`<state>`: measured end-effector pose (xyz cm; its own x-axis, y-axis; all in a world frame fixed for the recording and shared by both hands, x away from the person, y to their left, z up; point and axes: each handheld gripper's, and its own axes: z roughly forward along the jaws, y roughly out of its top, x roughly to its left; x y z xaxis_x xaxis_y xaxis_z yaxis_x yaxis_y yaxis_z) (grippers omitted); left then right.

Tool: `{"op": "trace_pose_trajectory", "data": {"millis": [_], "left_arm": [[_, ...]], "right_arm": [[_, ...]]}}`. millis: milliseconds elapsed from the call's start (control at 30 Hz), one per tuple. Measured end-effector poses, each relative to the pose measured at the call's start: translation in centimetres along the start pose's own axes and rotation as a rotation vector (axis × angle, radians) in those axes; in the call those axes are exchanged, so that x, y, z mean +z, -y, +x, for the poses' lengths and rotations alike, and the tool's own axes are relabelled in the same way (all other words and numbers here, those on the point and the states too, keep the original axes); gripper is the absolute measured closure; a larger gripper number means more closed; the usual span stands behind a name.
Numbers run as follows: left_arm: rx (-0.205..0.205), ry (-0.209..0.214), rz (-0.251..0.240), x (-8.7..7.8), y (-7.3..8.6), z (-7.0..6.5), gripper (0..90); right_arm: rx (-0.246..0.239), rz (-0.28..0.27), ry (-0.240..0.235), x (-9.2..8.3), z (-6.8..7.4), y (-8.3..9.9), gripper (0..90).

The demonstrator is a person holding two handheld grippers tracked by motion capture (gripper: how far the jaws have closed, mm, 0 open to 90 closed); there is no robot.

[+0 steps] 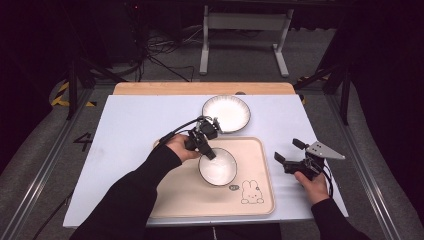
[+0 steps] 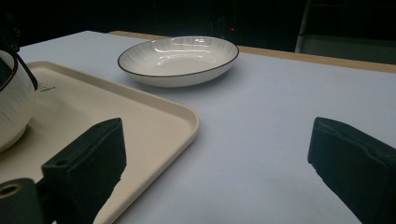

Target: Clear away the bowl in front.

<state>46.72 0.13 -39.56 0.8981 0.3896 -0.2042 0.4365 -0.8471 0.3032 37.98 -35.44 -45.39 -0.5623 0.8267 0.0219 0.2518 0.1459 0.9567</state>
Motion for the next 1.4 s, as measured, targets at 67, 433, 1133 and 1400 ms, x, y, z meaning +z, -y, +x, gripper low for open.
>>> {"op": "trace_pose_trajectory", "data": {"millis": [67, 433, 1133, 1400], "left_arm": [[-0.012, -0.001, -0.001, 0.1, 0.0, -0.1, 80.4], [-0.054, -0.007, -0.016, 0.5, 0.3, 0.7, 71.4], [-0.032, -0.091, -0.462, -4.1, 4.0, -2.0, 0.1], [-0.033, -0.114, -0.589, -5.4, 6.3, -2.8, 0.0]], "right_arm": [[0.000, 0.000, 0.000, 0.0, 0.0, 0.0, 4.9], [0.001, -0.001, 0.000, 0.0, 0.0, 0.0, 4.9], [0.001, 0.000, 0.001, 0.0, 0.0, 0.0, 4.9], [0.000, 0.001, 0.002, 0.0, 0.0, 0.0, 4.9]]}}
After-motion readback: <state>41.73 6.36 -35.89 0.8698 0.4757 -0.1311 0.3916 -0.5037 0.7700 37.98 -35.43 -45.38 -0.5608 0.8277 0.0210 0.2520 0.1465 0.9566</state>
